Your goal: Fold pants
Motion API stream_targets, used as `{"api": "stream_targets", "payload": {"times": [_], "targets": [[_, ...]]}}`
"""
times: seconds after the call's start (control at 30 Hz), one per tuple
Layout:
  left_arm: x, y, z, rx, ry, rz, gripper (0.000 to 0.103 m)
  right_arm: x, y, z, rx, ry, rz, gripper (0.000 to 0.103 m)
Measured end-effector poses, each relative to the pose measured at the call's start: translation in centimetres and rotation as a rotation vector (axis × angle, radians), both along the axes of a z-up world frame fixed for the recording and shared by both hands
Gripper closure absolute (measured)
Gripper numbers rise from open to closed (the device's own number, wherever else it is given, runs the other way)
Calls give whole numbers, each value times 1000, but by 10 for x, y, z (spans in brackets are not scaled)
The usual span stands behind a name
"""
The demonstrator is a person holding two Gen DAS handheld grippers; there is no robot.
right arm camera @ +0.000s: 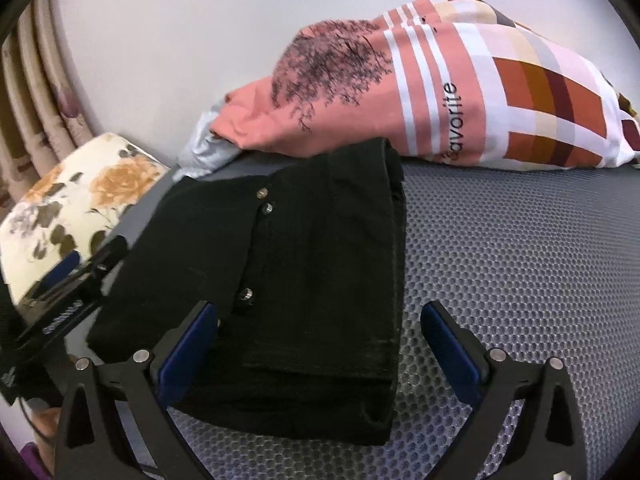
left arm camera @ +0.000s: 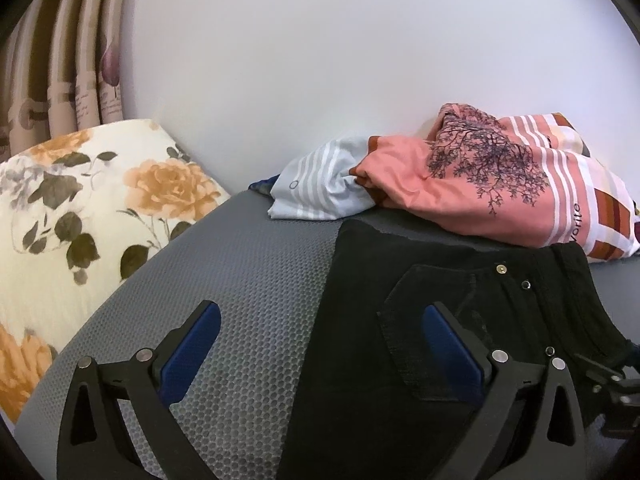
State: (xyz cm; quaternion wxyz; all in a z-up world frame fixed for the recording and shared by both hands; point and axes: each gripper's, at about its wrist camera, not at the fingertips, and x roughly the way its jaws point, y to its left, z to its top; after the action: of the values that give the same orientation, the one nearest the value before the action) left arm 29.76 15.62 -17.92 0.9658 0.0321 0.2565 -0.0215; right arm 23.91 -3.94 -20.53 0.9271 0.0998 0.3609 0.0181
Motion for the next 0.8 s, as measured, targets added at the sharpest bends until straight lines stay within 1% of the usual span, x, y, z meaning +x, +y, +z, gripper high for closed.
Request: {"api": "stream_targets", "payload": {"times": [0.1, 0.2, 0.47, 0.57, 0.67, 0.8], "targets": [[-2, -2, 1, 13, -12, 0, 0, 4, 4, -2, -29, 24, 3, 2], [-4, -3, 2, 14, -26, -4, 0, 4, 4, -3, -28, 25, -1, 1], [-7, -10, 3, 53, -36, -6, 0, 13, -6, -10, 22, 77, -22, 1], [-8, -13, 3, 70, -42, -9, 0, 13, -5, -10, 26, 73, -29, 0], [-10, -14, 4, 82, -50, -2, 0, 13, -2, -9, 7, 69, -31, 0], [-10, -14, 4, 83, -49, -1, 0, 13, -3, -10, 13, 76, -34, 0]]}}
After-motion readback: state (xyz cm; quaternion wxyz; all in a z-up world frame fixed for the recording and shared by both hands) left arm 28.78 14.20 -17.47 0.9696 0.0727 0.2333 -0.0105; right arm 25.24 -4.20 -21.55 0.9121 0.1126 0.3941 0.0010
